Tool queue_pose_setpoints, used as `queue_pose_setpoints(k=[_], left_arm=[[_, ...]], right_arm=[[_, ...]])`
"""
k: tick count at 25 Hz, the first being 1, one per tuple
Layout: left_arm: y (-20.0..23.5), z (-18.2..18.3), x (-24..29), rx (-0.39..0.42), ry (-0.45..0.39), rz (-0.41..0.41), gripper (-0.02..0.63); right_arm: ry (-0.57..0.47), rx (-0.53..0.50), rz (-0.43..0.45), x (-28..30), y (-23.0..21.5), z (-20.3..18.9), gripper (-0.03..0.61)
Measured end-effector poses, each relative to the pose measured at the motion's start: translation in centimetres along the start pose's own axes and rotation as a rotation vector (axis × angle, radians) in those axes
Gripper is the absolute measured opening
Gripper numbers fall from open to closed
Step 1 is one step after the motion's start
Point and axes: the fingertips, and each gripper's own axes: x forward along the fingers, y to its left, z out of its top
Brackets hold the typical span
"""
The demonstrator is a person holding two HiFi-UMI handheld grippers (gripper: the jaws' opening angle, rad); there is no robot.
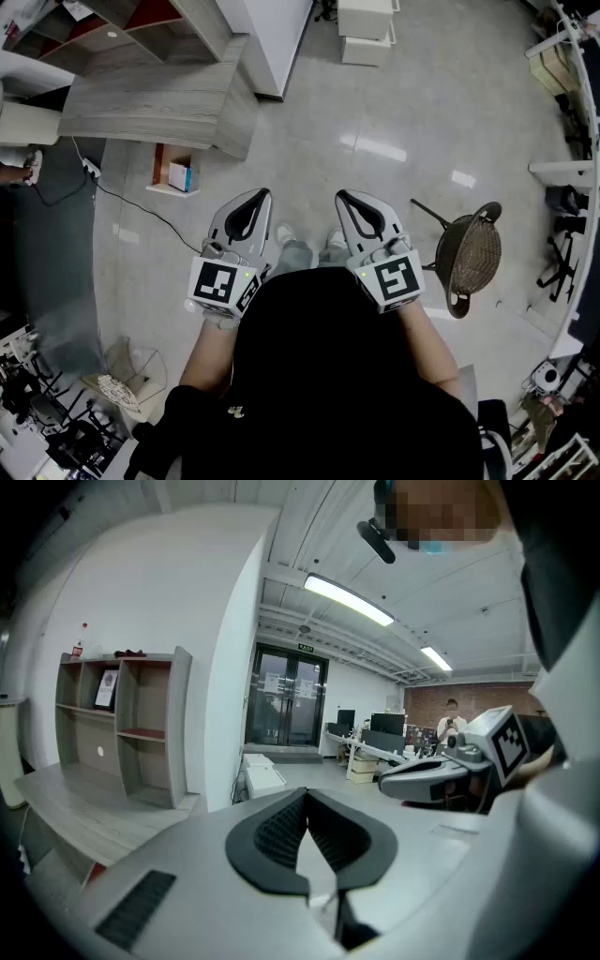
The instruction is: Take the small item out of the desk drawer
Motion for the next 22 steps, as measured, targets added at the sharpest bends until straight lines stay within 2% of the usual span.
queue_pose_setpoints(k=[5,11,15,22], left_arm=[[2.6,0.4,-1.8,-0.007,-0.025,0.003,0.011],[5.3,-0.4,-3.8,0.024,0.002,-0.059,0.01],[8.7,-1.8,-5.9,-0.017,0.017,-0.042,0.01],[13.4,-3.6,-7.7,-0.039,0.038,-0.033,0.01]], right_arm=[[0.001,-0.01,-0.011,1.7,1.7,0.7,0.0],[-0.001,-0.044,0.014,5.6,5.3,2.2,0.0],[-0.004,-0.044,0.003,8.7,7.4,3.1,0.0],[0.043,-0.131,0.032,13.5,10.6,2.9,0.0]])
